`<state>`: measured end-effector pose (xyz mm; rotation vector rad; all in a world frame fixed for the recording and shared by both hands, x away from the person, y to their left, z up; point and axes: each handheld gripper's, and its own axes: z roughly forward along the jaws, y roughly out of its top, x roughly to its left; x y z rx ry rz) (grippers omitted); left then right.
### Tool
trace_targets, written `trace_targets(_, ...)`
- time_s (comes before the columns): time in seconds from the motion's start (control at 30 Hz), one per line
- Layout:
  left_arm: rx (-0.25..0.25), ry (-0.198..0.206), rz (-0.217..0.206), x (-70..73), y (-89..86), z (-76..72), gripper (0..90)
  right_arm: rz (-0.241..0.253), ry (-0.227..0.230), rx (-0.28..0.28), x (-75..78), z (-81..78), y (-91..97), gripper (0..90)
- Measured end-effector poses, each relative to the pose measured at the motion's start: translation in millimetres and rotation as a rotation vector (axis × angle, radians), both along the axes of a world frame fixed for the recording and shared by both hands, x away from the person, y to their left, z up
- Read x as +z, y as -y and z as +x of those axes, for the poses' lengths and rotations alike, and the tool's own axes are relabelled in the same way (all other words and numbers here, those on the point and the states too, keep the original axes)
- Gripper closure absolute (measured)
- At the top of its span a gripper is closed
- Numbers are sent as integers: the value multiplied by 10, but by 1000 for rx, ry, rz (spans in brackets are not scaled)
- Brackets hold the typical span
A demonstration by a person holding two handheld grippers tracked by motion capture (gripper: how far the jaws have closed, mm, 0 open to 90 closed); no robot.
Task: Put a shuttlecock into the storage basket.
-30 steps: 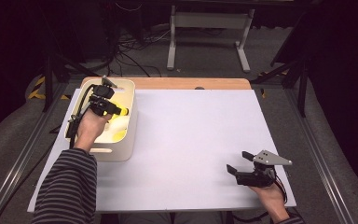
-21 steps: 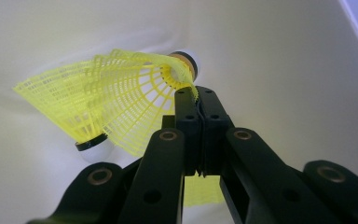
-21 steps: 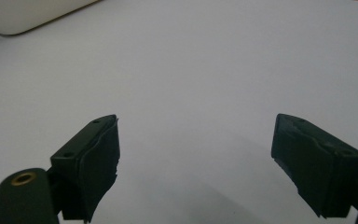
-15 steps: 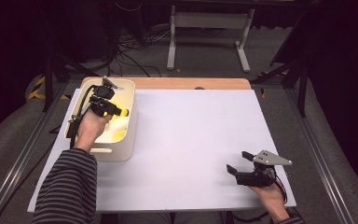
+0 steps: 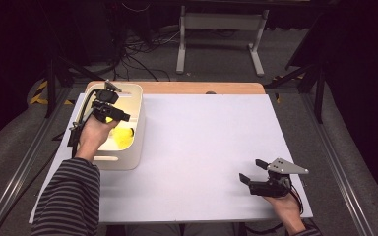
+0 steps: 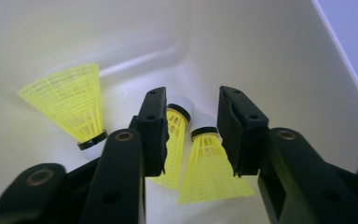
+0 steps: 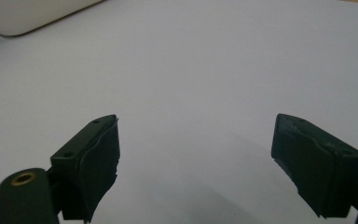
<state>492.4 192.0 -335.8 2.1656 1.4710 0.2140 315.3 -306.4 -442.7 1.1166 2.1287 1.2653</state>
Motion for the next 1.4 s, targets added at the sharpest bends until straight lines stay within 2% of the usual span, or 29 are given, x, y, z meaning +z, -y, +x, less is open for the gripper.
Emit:
trace_targets(0.27,13,-10,-3,24,-24,-27,520,-1,0,0,0,-1,-2,160)
trace_targets(0.43,12,5,0,68,-17,-63,480,-1,0,0,0,-1,-2,160)
trace_targets(0.53,11,26,-11,118,-14,-91,491,-1,0,-1,1,-1,-2,160)
trace_targets(0.63,2,32,-2,167,4,-114,492,-2,0,-1,0,-1,-3,160)
trace_targets(0.9,-17,29,-6,242,47,-147,499,-2,-1,0,-1,0,-4,160)
trace_targets(1.4,-35,50,-34,408,88,-217,495,0,-1,0,0,-1,-5,160)
